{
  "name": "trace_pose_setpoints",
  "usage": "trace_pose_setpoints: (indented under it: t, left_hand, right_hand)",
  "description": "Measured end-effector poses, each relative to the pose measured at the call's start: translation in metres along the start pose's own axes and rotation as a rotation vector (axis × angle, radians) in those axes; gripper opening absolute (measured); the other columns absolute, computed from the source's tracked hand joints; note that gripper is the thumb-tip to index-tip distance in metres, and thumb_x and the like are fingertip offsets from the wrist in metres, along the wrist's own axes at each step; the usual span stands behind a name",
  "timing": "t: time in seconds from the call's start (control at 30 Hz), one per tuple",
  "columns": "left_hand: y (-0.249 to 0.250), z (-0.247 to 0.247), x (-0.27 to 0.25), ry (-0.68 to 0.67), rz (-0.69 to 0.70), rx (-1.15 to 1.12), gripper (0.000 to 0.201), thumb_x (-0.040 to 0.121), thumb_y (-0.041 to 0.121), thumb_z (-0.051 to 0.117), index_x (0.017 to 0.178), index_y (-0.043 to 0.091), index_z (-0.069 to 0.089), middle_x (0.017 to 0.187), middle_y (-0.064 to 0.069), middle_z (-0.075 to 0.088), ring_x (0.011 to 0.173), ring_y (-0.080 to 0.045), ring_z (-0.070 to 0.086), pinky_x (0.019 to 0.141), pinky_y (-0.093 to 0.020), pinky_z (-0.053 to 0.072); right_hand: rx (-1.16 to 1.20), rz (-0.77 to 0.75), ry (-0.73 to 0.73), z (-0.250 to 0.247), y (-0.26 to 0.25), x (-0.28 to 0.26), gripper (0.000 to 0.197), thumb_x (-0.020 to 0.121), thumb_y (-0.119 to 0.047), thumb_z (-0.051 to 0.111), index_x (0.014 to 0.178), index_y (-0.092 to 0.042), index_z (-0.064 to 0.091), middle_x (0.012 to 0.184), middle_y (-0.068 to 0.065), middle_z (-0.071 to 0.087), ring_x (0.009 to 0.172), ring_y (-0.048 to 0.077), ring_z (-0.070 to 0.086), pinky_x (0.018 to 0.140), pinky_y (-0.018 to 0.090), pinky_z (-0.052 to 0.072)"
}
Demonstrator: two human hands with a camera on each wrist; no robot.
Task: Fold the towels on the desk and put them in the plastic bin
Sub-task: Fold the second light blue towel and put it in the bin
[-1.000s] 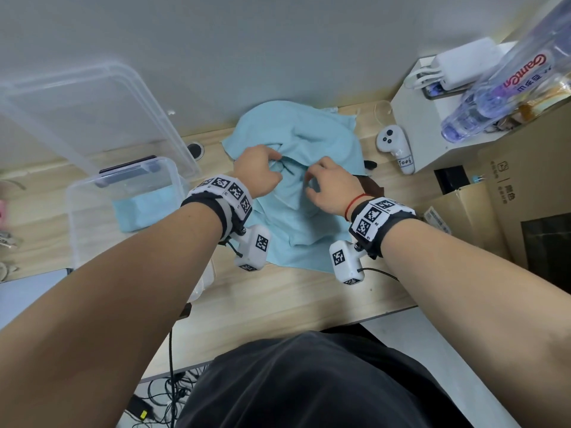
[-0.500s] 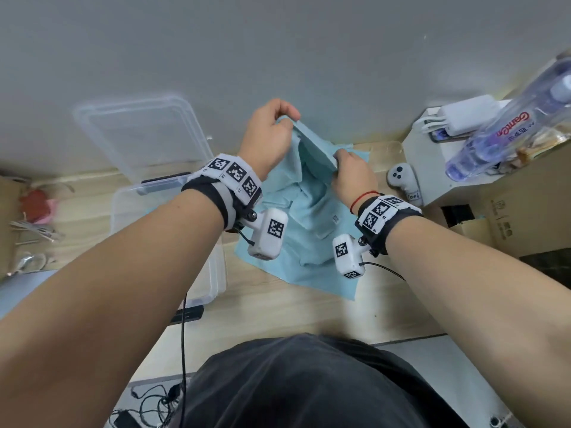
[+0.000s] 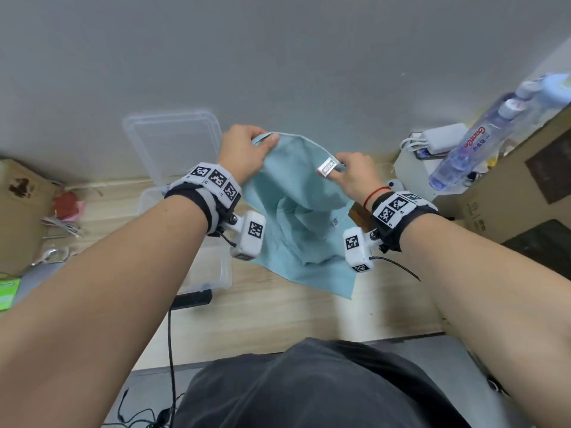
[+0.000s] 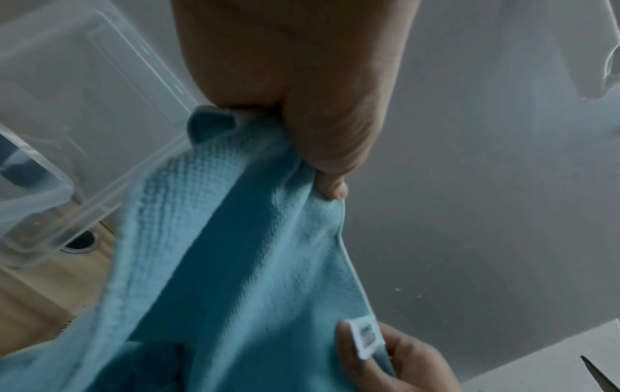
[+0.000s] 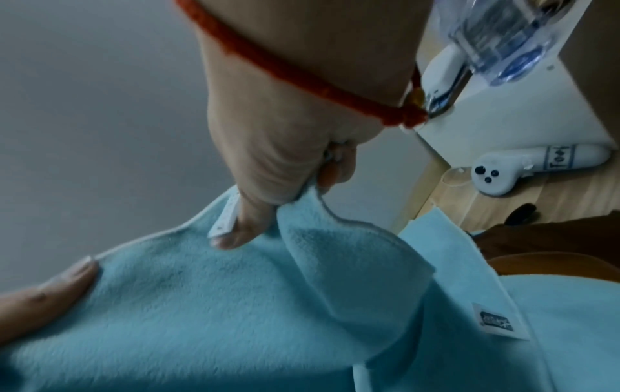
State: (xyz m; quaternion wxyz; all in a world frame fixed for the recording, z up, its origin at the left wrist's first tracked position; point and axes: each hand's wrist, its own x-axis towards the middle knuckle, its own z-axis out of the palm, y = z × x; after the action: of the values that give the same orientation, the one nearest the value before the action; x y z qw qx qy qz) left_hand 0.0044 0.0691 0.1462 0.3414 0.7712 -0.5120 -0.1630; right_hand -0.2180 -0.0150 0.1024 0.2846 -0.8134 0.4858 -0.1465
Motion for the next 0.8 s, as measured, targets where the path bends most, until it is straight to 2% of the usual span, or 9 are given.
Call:
trace_pose_setpoints:
  t: [0.13,0.23,0.33,0.4,0.5,0.57,0.63,0.67,0.8]
  left_hand:
    - [-0.006,-0.013,-0.032,-0.076,0.017,0.086,0.042,0.093,0.042,0.057,0.073,0.006,0.065,0.063,-0.008,0.058,0.054,-0.018,0.047,0.047,-0.020,0.031]
    - [-0.017,-0.018,-0.060,-0.132,-0.006,0.146,0.038,0.093,0.044,0.057,0.072,0.013,0.065,0.060,-0.004,0.057,0.052,-0.013,0.050,0.045,-0.012,0.033]
    - [-0.040,-0.017,-0.092,-0.195,-0.001,0.182,0.036,0.092,0.046,0.057,0.088,0.013,0.073,0.076,-0.011,0.068,0.075,-0.027,0.063,0.065,-0.030,0.047]
    - [-0.048,-0.017,-0.110,-0.219,0.013,0.174,0.036,0.092,0.046,0.058,0.090,0.013,0.072,0.087,-0.017,0.071,0.085,-0.033,0.065,0.076,-0.041,0.052]
    - [-0.049,-0.018,-0.128,-0.237,-0.001,0.143,0.033,0.092,0.045,0.059,0.092,0.015,0.072,0.091,-0.018,0.071,0.088,-0.033,0.066,0.080,-0.044,0.054]
    - [-0.045,-0.019,-0.138,-0.241,-0.009,0.124,0.032,0.092,0.044,0.059,0.097,0.015,0.073,0.091,-0.016,0.072,0.088,-0.032,0.067,0.081,-0.042,0.054]
    - [-0.041,-0.020,-0.142,-0.249,-0.014,0.105,0.032,0.092,0.043,0.059,0.103,0.016,0.073,0.092,-0.012,0.072,0.086,-0.029,0.066,0.080,-0.038,0.054]
    - [-0.039,-0.021,-0.144,-0.256,-0.007,0.103,0.032,0.093,0.043,0.060,0.106,0.017,0.073,0.091,-0.008,0.071,0.084,-0.027,0.065,0.077,-0.034,0.052]
    - [-0.030,-0.029,-0.147,-0.246,0.041,0.184,0.027,0.092,0.037,0.062,0.101,0.014,0.074,0.082,-0.002,0.063,0.080,-0.020,0.058,0.072,-0.024,0.038]
  right_hand:
    - [0.078,0.013,-0.005,0.001,-0.006,-0.040,0.054,0.089,-0.059,0.057,0.057,-0.018,0.042,0.052,-0.003,0.036,0.049,0.012,0.031,0.049,0.031,0.023]
    - [0.108,0.048,-0.088,0.008,0.000,-0.070,0.043,0.078,-0.060,0.070,0.065,-0.020,0.060,0.055,-0.005,0.046,0.052,0.011,0.040,0.053,0.029,0.031]
    - [0.154,0.083,-0.255,0.014,0.004,-0.109,0.051,0.065,-0.062,0.076,0.086,-0.016,0.070,0.070,-0.006,0.059,0.059,0.005,0.047,0.060,0.026,0.037]
    - [0.118,0.072,-0.312,0.012,0.001,-0.129,0.070,0.059,-0.071,0.067,0.094,-0.011,0.069,0.079,-0.006,0.055,0.060,0.000,0.044,0.059,0.018,0.033]
    - [0.151,0.093,-0.273,0.006,-0.009,-0.149,0.078,0.060,-0.092,0.046,0.058,-0.014,0.044,0.058,-0.006,0.034,0.047,0.004,0.026,0.049,0.021,0.021]
    - [0.194,0.117,-0.244,0.001,-0.014,-0.162,0.066,0.073,-0.081,0.049,0.050,-0.021,0.032,0.048,-0.009,0.024,0.041,0.006,0.019,0.046,0.024,0.018]
    - [0.176,0.110,-0.242,-0.003,-0.010,-0.169,0.055,0.081,-0.061,0.065,0.047,-0.019,0.059,0.042,-0.013,0.031,0.039,0.005,0.025,0.042,0.021,0.021]
    - [0.155,0.104,-0.226,-0.006,-0.009,-0.170,0.040,0.081,-0.057,0.068,0.056,-0.026,0.071,0.043,-0.013,0.036,0.041,0.005,0.029,0.043,0.021,0.023]
    - [-0.008,0.064,0.046,-0.019,-0.001,-0.162,0.036,0.088,-0.051,0.064,0.084,-0.016,0.074,0.056,-0.005,0.049,0.062,0.016,0.049,0.059,0.029,0.037]
